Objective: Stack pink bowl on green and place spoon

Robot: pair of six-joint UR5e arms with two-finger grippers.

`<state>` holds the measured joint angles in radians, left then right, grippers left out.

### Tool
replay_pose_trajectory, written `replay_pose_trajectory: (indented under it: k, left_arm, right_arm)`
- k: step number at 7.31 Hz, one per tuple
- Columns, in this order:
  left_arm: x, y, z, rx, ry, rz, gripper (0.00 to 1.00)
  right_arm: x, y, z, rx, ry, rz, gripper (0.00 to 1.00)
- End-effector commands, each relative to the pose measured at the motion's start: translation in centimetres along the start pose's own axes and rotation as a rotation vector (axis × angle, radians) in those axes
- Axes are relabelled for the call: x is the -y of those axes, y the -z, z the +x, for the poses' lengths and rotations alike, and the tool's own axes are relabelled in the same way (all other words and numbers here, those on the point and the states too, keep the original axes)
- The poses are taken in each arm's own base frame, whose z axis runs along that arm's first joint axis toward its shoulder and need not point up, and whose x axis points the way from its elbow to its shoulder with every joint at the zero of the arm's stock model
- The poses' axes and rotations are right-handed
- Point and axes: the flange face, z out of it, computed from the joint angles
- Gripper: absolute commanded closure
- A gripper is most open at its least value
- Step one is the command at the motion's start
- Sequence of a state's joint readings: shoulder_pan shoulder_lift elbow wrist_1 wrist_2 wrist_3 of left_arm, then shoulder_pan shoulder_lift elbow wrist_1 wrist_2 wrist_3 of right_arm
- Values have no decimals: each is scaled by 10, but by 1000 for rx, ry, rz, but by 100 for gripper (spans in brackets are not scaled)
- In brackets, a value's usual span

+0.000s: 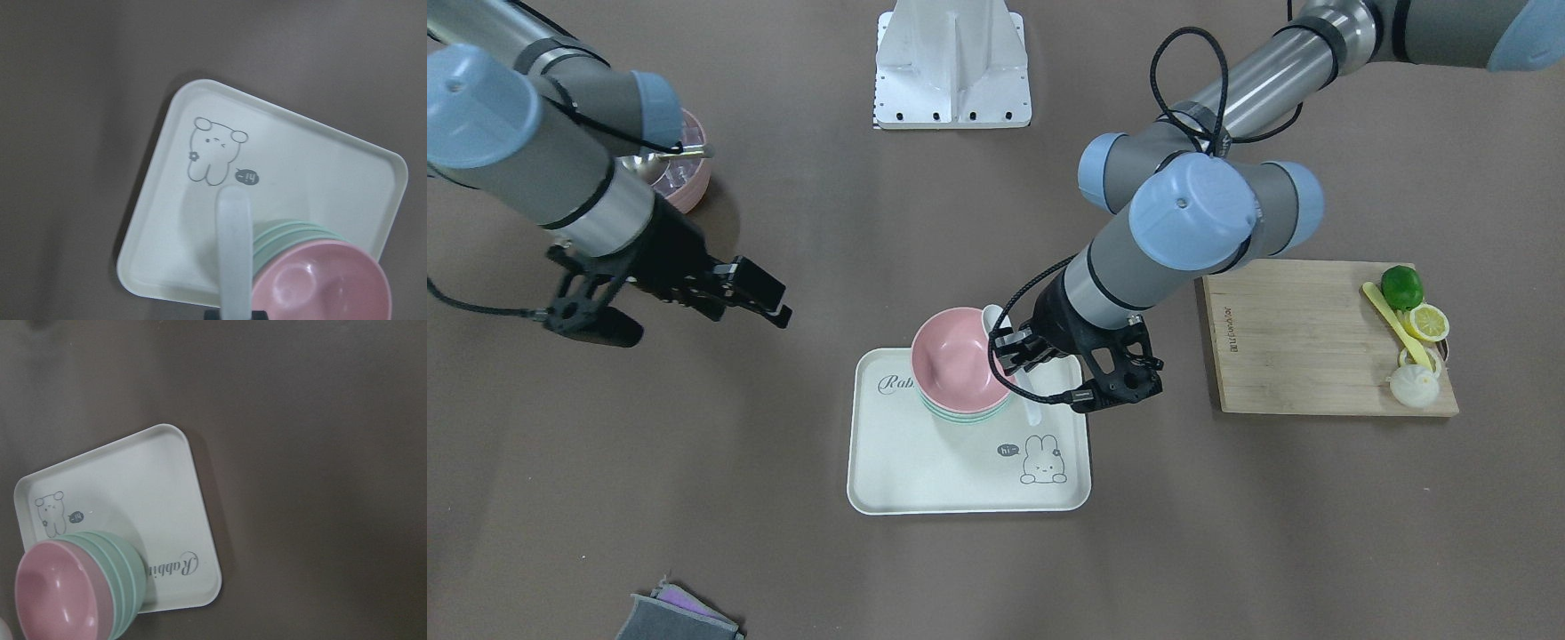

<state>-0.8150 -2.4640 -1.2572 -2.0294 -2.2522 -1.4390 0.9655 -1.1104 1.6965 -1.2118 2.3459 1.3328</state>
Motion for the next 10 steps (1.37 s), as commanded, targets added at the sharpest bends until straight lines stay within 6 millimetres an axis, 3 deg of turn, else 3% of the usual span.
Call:
replay_pose_trajectory:
  k: [1,2,3,4,5,6,7,8,10]
  left_arm:
    - [-10,-20,-9,-65,-100,32,2]
    - [-21,-7,-45,-97,-120,31,2]
    - [-11,27,-107,-76,-83,17,2]
    - [28,85,-183,-70,-95,-21,2]
    - [58,130,-259,-62,-161,-14,2]
    - [67,154,-335,-33,-225,1,2]
    - [69,176,-412,19,-328,41,2]
    - [73,198,-477,75,-428,77,2]
    - [76,217,-553,231,-516,83,2]
  right_arm:
    - [16,17,42,-12,22,-4,0]
    - [22,24,51,-14,13,3,0]
    - [30,31,68,-24,24,17,0]
    - [38,34,91,-45,60,27,0]
    - [55,53,134,-74,105,55,0]
    - [68,75,199,-119,181,77,0]
    - [93,93,256,-173,261,80,0]
    - [114,108,297,-224,329,58,0]
    - [135,135,351,-290,402,31,0]
